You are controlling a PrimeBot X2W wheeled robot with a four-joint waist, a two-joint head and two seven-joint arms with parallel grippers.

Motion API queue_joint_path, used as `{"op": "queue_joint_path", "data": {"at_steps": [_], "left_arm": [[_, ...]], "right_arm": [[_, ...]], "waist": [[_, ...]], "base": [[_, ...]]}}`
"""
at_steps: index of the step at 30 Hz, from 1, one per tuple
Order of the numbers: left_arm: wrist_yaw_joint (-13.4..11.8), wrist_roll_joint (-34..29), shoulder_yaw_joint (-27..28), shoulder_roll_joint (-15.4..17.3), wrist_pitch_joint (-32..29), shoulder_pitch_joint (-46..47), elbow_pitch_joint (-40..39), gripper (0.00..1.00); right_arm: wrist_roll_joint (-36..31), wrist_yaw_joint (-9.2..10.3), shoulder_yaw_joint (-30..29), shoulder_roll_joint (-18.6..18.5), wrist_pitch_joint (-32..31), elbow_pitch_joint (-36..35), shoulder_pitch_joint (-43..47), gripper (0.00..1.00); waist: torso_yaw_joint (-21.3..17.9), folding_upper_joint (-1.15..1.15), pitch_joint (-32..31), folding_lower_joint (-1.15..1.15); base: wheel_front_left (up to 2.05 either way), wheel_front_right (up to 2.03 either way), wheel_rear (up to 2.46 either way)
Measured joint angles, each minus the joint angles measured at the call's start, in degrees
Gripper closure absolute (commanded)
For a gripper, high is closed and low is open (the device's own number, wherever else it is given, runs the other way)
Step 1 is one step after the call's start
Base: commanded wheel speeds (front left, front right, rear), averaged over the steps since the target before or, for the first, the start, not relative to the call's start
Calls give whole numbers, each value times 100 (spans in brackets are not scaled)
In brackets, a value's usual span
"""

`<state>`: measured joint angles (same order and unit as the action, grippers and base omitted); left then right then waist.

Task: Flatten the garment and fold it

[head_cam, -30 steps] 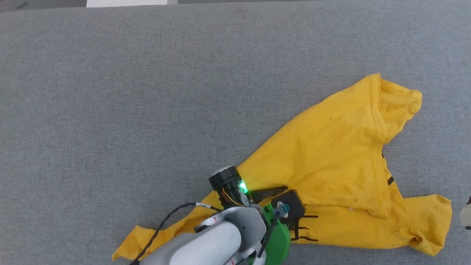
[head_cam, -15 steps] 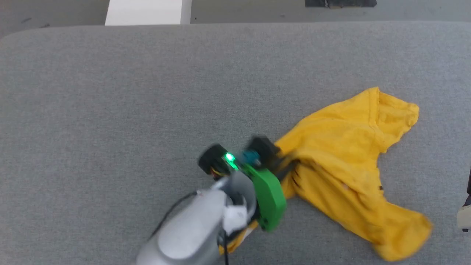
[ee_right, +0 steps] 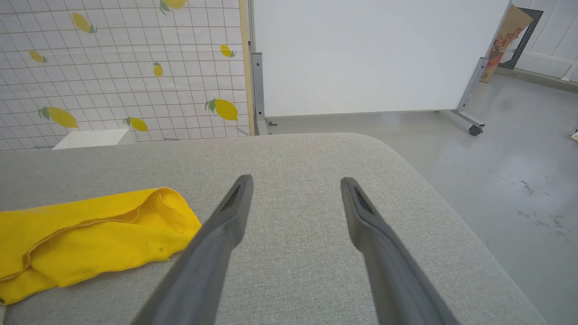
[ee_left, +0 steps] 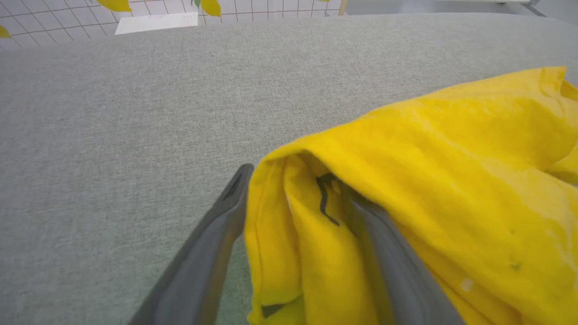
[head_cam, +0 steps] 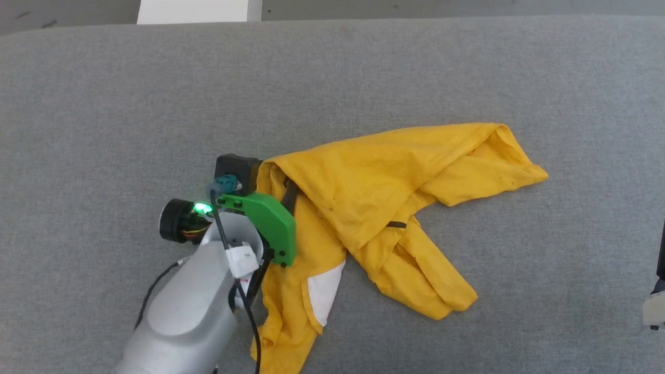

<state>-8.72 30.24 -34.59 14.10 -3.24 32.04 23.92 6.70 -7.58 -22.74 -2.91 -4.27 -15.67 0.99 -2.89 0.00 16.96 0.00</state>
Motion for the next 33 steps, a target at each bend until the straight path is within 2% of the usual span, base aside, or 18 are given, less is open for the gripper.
{"op": "queue_joint_path", "data": {"at_steps": [4, 8, 11, 15, 19, 24, 31, 32, 33], "left_arm": [[-54, -40, 16, -31, 341, -57, -196, 0], [-172, -312, -63, 58, 515, -55, -1012, 0], [-213, -670, -326, 244, 345, -38, -1788, 0], [-232, -1104, -721, 413, -65, 14, -2347, 0], [156, -1213, -1324, 405, -573, 55, -2271, 0], [657, -1433, -1958, 435, -1126, 136, -1595, 0], [813, -1455, -2114, 416, -1230, 283, -1006, 0], [813, -1454, -2112, 405, -1226, 294, -960, 6], [813, -1454, -2109, 394, -1190, 303, -929, 62]], "right_arm": [[0, 0, -3, 0, 1, 47, -4, 0], [-1, 0, -24, 0, -3, 48, -4, 0], [-1, 0, -54, 0, -29, 33, -2, 0], [0, 0, -47, 0, -54, 0, -2, 0], [19, 0, -13, 0, -60, -19, -6, 0], [44, 0, 29, 1, -57, -10, -34, 0], [46, 0, 22, 0, -41, 32, -98, 0], [47, 0, 20, 0, -27, 41, -98, 0], [49, 0, 18, 0, -23, 49, -99, 0]], "waist": [[-4, 0, -34, 0], [15, 0, -146, 0], [51, 0, -213, 0], [80, 0, -203, 0], [75, 0, -110, 0], [34, 0, 33, 0], [-40, 0, 129, 0], [-43, 0, 129, 0], [-43, 0, 126, 0]], "base": [[0, 0, 0], [0, 0, 0], [0, 0, 0], [0, 0, 0], [0, 0, 0], [0, 0, 0], [0, 0, 0], [0, 0, 0], [0, 0, 0]]}}
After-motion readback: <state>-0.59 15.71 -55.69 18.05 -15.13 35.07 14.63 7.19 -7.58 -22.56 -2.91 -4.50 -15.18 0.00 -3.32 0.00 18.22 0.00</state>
